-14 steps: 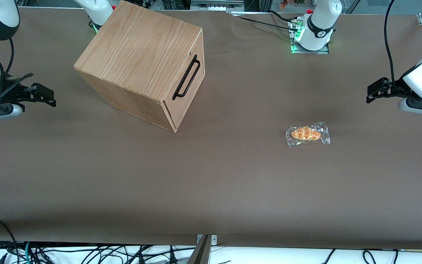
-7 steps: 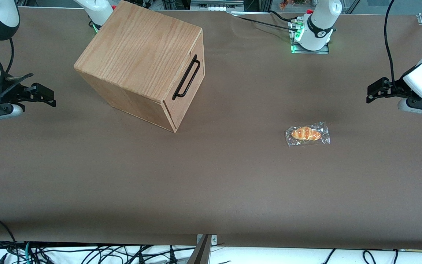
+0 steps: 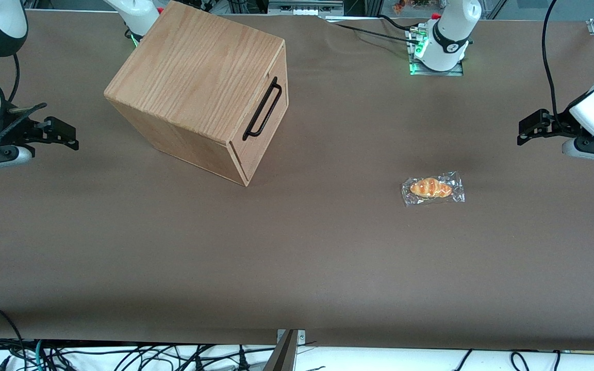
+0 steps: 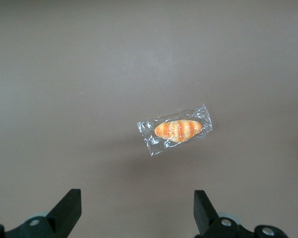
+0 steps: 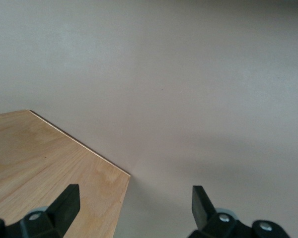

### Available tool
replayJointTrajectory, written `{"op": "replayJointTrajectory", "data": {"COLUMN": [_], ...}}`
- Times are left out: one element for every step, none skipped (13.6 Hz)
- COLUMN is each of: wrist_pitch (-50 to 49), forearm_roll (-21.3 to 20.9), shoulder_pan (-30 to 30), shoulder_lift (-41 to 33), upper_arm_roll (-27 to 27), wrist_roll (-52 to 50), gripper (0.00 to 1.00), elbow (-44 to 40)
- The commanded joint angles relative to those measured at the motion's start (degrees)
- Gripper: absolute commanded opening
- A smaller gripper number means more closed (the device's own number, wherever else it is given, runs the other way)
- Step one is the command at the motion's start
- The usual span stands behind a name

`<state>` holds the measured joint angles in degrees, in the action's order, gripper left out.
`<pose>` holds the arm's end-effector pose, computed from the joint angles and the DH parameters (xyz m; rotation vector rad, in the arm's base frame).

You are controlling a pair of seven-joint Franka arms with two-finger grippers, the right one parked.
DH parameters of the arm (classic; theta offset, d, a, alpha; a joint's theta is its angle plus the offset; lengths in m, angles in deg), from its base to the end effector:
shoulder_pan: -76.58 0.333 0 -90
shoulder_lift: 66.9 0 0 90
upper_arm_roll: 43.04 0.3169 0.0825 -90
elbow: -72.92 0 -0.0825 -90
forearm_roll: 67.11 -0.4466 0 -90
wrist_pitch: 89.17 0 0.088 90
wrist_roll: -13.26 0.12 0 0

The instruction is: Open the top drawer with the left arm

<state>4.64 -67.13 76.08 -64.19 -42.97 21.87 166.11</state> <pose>0.6337 -0.0047 0.5587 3.1291 -0.2474 -0.0572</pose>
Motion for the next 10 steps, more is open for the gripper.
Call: {"op": "replayJointTrajectory", "data": {"wrist_pitch": [-0.7,-0.7,-0.7,-0.7,-0.7,-0.7,-0.7,-1.0,-1.3,-1.8], "forearm_roll": [0.6,0.6,0.6,0.7,0.7,0.8,0.8,0.8,0.9,1.5], "shoulder_pan": [0.2,0.2,0.2,0.2,0.2,0.2,0.1,0.1,-0.1,-0.3], "shoulder_lift": [0.5,0.5,0.5,0.5,0.5,0.5,0.7,0.7,0.9,1.9], "upper_arm_roll": [0.0,0.0,-0.1,-0.1,-0.1,-0.2,-0.2,-0.2,-0.2,-0.3], "wrist_roll": [0.7,0.6,0.5,0.5,0.6,0.9,0.7,0.9,0.8,0.7], "gripper": [1.0,1.0,1.0,1.0,1.0,1.0,1.0,1.0,1.0,1.0], "elbow": [-1.4,-1.4,-1.4,-1.4,-1.4,-1.3,-1.3,-1.0,-1.0,-1.2]}}
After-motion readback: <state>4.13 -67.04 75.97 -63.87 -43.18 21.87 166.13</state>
